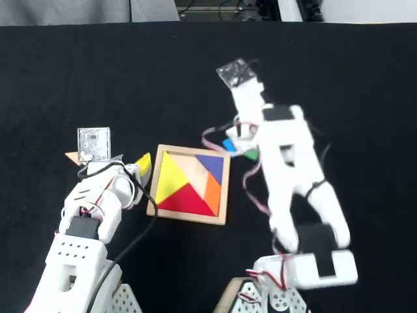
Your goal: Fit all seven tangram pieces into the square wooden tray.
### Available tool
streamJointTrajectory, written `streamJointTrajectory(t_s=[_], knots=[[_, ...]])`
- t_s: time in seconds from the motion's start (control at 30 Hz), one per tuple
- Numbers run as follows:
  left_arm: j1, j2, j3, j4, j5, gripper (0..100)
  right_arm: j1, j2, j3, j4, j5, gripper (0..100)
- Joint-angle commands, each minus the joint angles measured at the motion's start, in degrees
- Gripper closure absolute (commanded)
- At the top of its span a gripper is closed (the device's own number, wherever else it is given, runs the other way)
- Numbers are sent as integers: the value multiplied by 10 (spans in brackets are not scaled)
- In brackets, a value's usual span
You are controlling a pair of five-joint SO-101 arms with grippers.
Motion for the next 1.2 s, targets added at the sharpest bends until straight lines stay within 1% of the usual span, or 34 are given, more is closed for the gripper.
streamJointTrajectory(t_s=[0.0,0.13,0.3,0.4,0.47,0.53,0.63,0.77,0.9,1.0,1.17], knots=[[7,-3,-2,-8,-6,791,5,60,-125,46,24,804],[7,-3,-2,-9,-6,791,-35,124,-184,50,-43,825],[7,-4,-2,-9,-6,791,-67,158,-194,54,-95,822],[7,-3,-2,-9,-4,791,-68,170,-185,62,-171,820],[7,-3,-2,-9,-4,791,-66,176,-186,62,-236,799],[7,-3,-1,-7,-4,791,-69,183,-186,62,-287,753],[7,-3,-1,-6,-3,791,-79,198,-189,62,-338,701],[10,-8,7,-9,-3,791,-91,229,-196,59,-343,694],[33,-8,9,-9,-4,791,-98,240,-217,85,-343,694],[33,-8,9,-9,-4,791,-98,239,-225,106,-343,694],[35,-8,9,-8,-4,791,-98,243,-223,108,-349,695]])
